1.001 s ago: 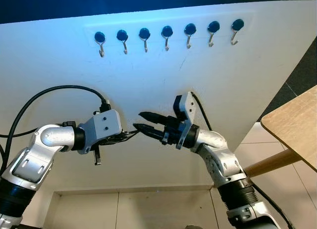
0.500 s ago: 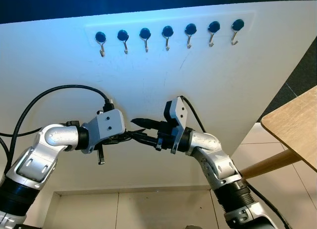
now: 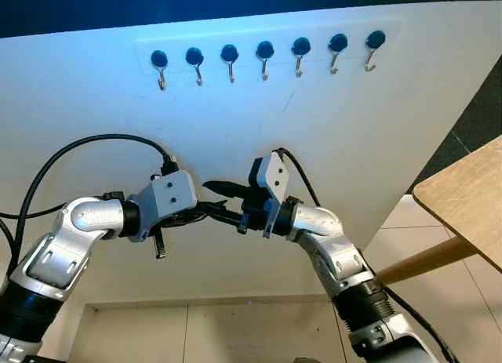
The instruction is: Hang keys on a hook
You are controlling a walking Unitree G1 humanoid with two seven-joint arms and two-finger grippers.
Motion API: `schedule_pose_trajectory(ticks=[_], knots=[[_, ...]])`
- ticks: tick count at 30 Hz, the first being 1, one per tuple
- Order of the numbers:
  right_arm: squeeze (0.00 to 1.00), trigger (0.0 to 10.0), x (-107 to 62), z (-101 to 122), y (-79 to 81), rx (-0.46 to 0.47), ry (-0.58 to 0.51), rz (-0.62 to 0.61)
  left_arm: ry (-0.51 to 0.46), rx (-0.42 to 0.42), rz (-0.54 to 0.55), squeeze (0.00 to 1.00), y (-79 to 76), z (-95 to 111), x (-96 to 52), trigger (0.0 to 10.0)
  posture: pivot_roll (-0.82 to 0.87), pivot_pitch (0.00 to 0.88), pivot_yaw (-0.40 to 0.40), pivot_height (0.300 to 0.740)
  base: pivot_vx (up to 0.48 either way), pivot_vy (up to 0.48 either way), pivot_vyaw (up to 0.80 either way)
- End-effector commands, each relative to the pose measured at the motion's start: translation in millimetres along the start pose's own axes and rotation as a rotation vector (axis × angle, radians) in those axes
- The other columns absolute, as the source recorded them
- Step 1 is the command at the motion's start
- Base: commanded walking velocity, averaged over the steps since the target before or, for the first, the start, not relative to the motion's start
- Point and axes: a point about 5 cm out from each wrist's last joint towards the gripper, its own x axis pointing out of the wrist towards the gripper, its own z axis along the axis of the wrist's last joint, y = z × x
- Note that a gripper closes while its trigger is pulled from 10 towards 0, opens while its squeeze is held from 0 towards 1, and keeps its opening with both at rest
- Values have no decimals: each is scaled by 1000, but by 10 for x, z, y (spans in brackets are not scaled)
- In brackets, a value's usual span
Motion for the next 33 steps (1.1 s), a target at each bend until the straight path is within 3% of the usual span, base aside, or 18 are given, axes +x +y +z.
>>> schedule_pose_trajectory(ticks=[1,11,18,28,33], knots=[[0,10000,-80,-187,-59,24,104,-75,-52,26,-8,0,-5,93,-16,10000,-63,79,71,740,0,0,0],[0,10000,-149,-158,-193,27,84,-150,-34,11,51,0,91,32,-112,10000,-64,83,74,740,0,0,0],[0,10000,-149,-153,-191,33,68,-154,-35,12,55,0,98,36,-118,10000,-64,83,74,740,0,0,0],[0,10000,-133,67,-107,93,-116,-81,-34,5,52,0,73,16,-63,10000,-65,88,76,740,0,0,0],[0,10000,-118,97,-102,140,-114,-71,-66,-18,101,0,117,27,-16,10000,-70,88,72,740,0,0,0]])
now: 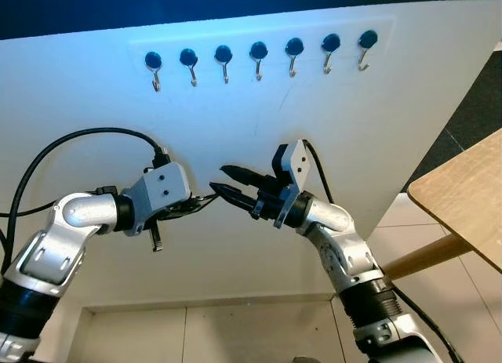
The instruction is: Hang keys on a hook
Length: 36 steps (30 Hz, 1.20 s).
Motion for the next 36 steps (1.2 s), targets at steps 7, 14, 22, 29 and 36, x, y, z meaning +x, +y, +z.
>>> schedule_pose_trajectory(ticks=[7,14,22,29,36], knots=[[1000,10000,-61,79,-59,20,-12,23,-14,0,2,0,21,-6,-31,10000,-70,78,66,740,0,0,0],[1000,10000,-291,204,-246,35,-36,6,-97,-3,-22,0,49,111,-200,10000,-67,62,63,740,0,0,0],[0,10000,-480,202,-123,131,-42,158,-215,-33,-73,0,34,263,-363,10000,-67,62,63,740,0,0,0],[0,10000,-541,251,-119,196,-99,202,-296,-37,-180,0,-71,401,-420,10000,-64,71,62,740,0,0,0],[0,10000,-505,281,-110,192,-111,209,-272,-33,-256,0,-153,400,-361,10000,-67,77,68,740,0,0,0]])
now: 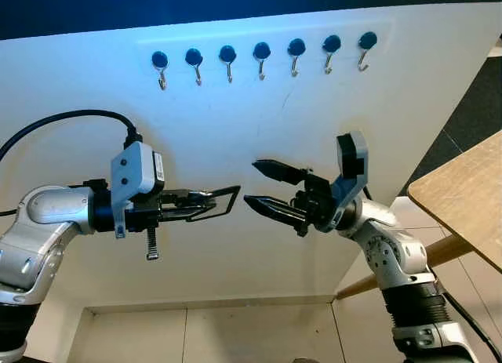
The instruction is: Hang keys on a hook
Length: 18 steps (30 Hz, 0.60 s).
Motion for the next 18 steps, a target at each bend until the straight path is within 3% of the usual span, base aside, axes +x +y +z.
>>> schedule_pose_trajectory(ticks=[1,4,8,16,17,18], knots=[[0,10000,50,5,39,-4,0,34,52,0,-30,0,-36,-22,3,10000,-69,79,70,740,0,0,0],[0,10000,58,5,50,-3,3,45,49,-3,-32,0,-36,-19,15,10000,-69,79,70,740,0,0,0],[0,10000,91,-74,96,-14,90,88,42,-5,-48,0,-23,-39,74,10000,-72,80,73,740,0,0,0],[0,10000,100,-79,131,-10,115,121,37,-6,-64,0,-14,-43,102,10000,-73,82,78,740,0,0,0],[0,8745,103,-81,135,-10,117,123,36,-5,-65,0,-12,-41,104,10000,-73,82,78,740,0,0,0],[0,4392,106,-82,137,-12,117,123,35,-4,-68,0,-11,-38,107,10000,-73,82,78,740,0,0,0]])
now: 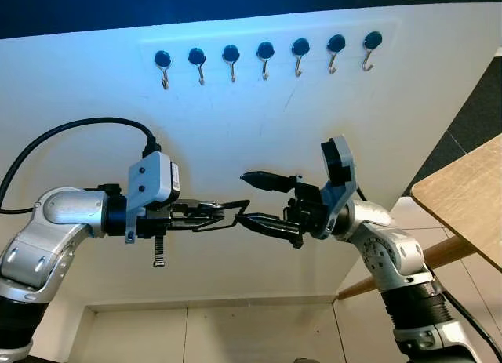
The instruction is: Hang keys on a hook
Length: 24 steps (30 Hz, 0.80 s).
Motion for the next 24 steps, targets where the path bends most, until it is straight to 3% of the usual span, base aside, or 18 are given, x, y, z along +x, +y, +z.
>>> schedule_pose_trajectory(ticks=[1,2,3,24], knots=[[0,4392,29,-26,38,1,19,21,8,6,-11,0,10,-2,0,10000,-73,82,78,740,0,0,0],[0,4392,31,-26,38,0,18,21,7,6,-13,0,10,0,3,10000,-73,82,78,740,0,0,0],[0,0,37,-26,38,0,11,18,6,7,-18,0,10,3,8,10000,-73,82,78,740,0,0,0],[0,0,77,-58,106,29,10,69,1,19,-50,0,-3,30,44,10000,-77,75,76,740,0,0,0]])
